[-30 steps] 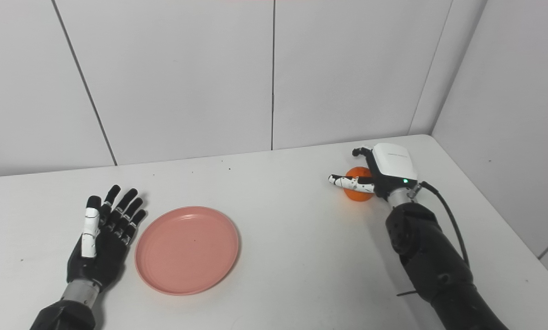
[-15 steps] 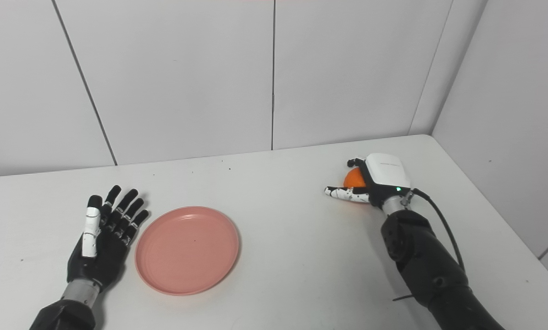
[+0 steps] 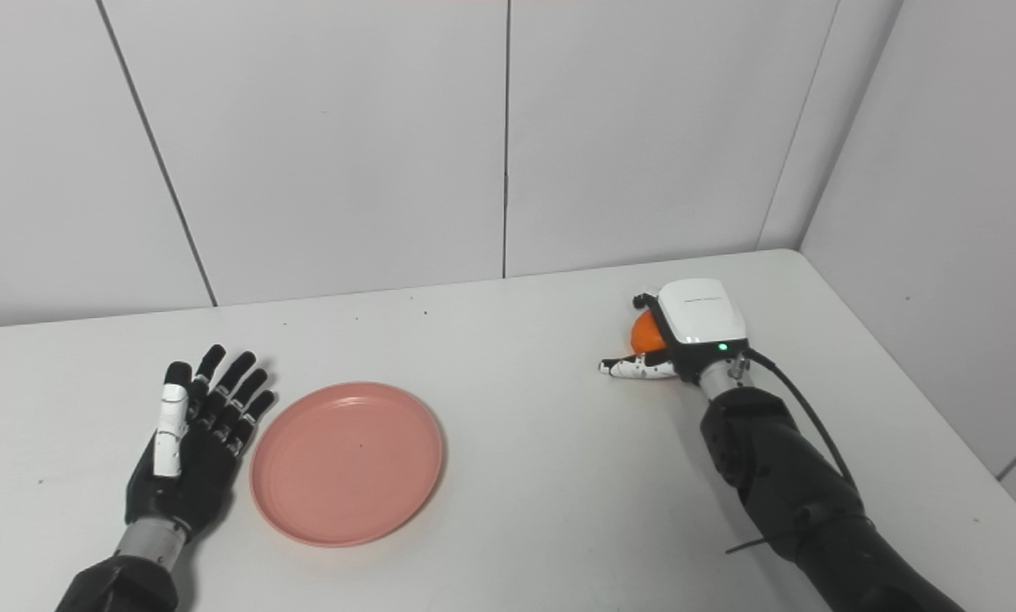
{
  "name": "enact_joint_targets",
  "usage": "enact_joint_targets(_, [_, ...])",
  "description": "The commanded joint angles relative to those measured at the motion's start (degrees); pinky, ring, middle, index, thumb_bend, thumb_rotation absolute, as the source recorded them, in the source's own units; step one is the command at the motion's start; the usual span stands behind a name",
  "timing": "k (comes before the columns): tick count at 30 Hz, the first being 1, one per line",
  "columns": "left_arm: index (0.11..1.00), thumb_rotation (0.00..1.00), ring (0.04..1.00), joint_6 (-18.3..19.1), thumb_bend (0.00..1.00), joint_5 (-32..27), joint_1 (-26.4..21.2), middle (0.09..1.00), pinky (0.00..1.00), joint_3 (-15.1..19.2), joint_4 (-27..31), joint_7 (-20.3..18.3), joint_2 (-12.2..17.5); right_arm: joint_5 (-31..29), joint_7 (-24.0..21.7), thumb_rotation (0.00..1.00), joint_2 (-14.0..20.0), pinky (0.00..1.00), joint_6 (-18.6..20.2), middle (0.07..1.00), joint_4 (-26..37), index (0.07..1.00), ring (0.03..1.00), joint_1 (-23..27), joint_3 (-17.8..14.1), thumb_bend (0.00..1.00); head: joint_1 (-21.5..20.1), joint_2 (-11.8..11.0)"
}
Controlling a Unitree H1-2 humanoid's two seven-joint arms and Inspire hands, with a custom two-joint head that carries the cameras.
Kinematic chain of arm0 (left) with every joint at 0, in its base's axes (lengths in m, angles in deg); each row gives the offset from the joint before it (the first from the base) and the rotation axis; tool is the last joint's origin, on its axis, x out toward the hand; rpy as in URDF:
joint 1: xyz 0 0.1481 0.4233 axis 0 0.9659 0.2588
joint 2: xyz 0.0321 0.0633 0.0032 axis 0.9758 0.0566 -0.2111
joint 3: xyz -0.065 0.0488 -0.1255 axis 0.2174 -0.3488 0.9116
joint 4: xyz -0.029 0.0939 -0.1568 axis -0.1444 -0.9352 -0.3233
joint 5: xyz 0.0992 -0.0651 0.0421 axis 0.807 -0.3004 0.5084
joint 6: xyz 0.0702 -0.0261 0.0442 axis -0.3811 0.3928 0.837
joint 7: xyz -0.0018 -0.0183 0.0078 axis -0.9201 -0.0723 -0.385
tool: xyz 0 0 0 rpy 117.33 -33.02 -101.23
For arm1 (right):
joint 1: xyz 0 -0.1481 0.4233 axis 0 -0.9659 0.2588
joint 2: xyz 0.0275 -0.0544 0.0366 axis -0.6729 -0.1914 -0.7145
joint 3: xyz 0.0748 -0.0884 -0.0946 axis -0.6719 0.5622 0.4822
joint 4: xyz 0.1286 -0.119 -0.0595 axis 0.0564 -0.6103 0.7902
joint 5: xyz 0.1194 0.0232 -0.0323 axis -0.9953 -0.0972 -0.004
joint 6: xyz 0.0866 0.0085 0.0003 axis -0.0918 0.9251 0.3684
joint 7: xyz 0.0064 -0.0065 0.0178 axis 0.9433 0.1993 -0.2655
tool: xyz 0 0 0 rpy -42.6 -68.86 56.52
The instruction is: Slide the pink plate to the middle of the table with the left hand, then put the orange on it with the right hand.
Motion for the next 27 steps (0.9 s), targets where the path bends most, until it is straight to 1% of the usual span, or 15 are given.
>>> enact_joint_targets(1, [1.000, 0.72, 0.951, 0.9, 0.79, 0.0, 0.3, 0.939, 0.95, 0.0, 0.6, 0.0, 0.4, -1.3, 2.5, 0.37, 0.9, 0.26, -1.8, 0.599, -1.4, 0.644, 0.370, 0.3, -1.3, 0.71, 0.0, 0.2])
enact_joint_targets(3, [1.000, 0.72, 0.959, 1.0, 0.78, -0.2, 0.3, 0.949, 0.97, 0.0, 0.6, -0.1, 0.4, -2.8, 4.1, 0.23, 0.5, 0.24, -3.3, 0.534, -1.7, 0.543, 0.333, 0.0, -1.9, 0.58, -0.1, 0.2])
enact_joint_targets(4, [1.000, 0.72, 0.960, 1.0, 0.78, -0.1, 0.3, 0.951, 0.98, 0.1, 0.6, 0.0, 0.4, -3.4, 5.0, 0.18, 0.3, 0.23, -4.0, 0.505, -2.0, 0.513, 0.318, 0.0, -2.2, 0.54, -0.1, 0.2])
enact_joint_targets(6, [1.000, 0.71, 0.952, 1.0, 0.79, 0.0, 0.3, 0.943, 0.97, 0.0, 0.6, 0.1, 0.4, -4.2, 5.9, 0.16, 0.2, 0.22, -5.1, 0.451, -2.3, 0.494, 0.292, 0.0, -2.3, 0.52, -0.1, 0.2])
enact_joint_targets(8, [1.000, 0.71, 0.954, 0.9, 0.79, -0.1, 0.3, 0.937, 0.96, 0.0, 0.5, 0.0, 0.4, -4.9, 6.1, 0.16, 0.3, 0.22, -6.1, 0.426, -2.2, 0.489, 0.290, 0.0, -2.3, 0.51, -0.1, 0.2])
enact_joint_targets(14, [1.000, 0.71, 0.946, 1.1, 0.79, 0.1, 0.2, 0.927, 0.95, 0.1, 0.7, 0.5, 0.2, -6.1, 6.7, 0.16, 0.9, 0.29, -8.6, 0.447, -0.6, 0.488, 0.357, -0.3, -2.4, 0.50, 0.0, 0.4])
enact_joint_targets(17, [1.000, 0.72, 0.947, 1.0, 0.79, 0.2, 0.3, 0.932, 0.94, 0.0, 0.5, 0.4, 0.3, -6.1, 7.3, 0.16, 1.4, 0.29, -10.6, 0.440, 0.4, 0.489, 0.351, -0.3, -2.4, 0.50, 0.0, 0.4])
enact_joint_targets(21, [1.000, 0.73, 0.948, 0.4, 0.78, 0.5, 0.3, 0.936, 0.93, -0.1, 0.2, 0.1, 0.5, -6.1, 6.3, 0.16, 1.9, 0.28, -11.1, 0.431, 4.0, 0.488, 0.334, -0.2, -2.8, 0.50, 0.0, 0.4])
enact_joint_targets(23, [1.000, 0.73, 0.950, 0.6, 0.78, 0.3, 0.2, 0.937, 0.95, -0.1, 0.2, 0.1, 0.5, -5.9, 6.7, 0.16, 2.0, 0.27, -12.0, 0.436, 5.2, 0.489, 0.334, 0.1, -2.9, 0.50, 0.0, 0.4])
enact_joint_targets(27, [1.000, 0.73, 0.954, 0.9, 0.78, 0.1, 0.2, 0.936, 0.96, -0.2, 0.4, 0.0, 0.5, -5.8, 5.6, 0.17, 2.4, 0.26, -12.7, 0.434, 8.8, 0.490, 0.325, 0.7, -3.1, 0.50, 0.3, 0.6])
